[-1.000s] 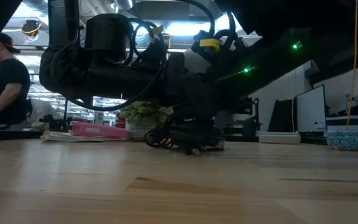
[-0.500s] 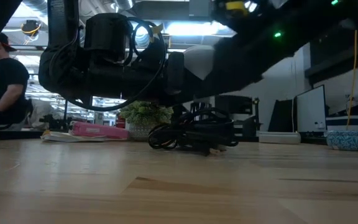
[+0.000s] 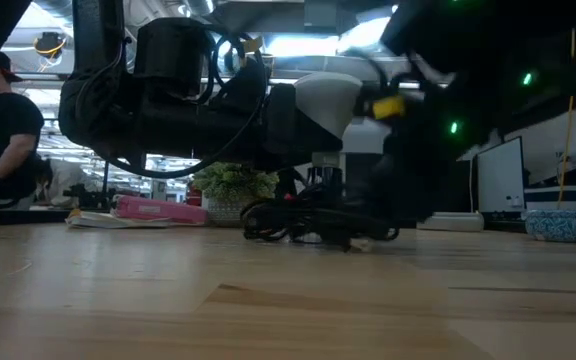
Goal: Screw lightbulb
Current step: Remove the lightbulb from the lamp
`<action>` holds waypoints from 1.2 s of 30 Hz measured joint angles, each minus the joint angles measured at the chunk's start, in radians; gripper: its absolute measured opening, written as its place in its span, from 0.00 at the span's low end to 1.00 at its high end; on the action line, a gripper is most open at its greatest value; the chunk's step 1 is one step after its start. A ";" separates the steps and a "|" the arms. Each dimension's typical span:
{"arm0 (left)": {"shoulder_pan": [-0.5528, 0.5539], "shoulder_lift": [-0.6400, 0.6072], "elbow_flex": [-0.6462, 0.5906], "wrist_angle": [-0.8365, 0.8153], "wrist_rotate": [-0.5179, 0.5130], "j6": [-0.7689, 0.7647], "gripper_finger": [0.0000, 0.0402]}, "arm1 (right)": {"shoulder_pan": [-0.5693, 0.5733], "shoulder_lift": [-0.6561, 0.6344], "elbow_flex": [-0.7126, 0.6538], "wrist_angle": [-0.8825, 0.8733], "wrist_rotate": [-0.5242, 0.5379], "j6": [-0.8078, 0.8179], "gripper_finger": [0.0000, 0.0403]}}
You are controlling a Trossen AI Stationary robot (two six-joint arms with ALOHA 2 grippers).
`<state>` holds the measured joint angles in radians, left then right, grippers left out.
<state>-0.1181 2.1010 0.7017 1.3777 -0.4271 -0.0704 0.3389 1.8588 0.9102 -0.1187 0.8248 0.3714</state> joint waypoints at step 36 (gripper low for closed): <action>0.005 0.002 0.000 0.002 -0.006 0.011 0.38 | -0.010 0.041 -0.023 0.486 -0.161 0.233 0.41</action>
<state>-0.1132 2.1025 0.7017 1.3796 -0.4332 -0.0599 0.3293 1.9001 0.8871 0.3675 0.6636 0.6049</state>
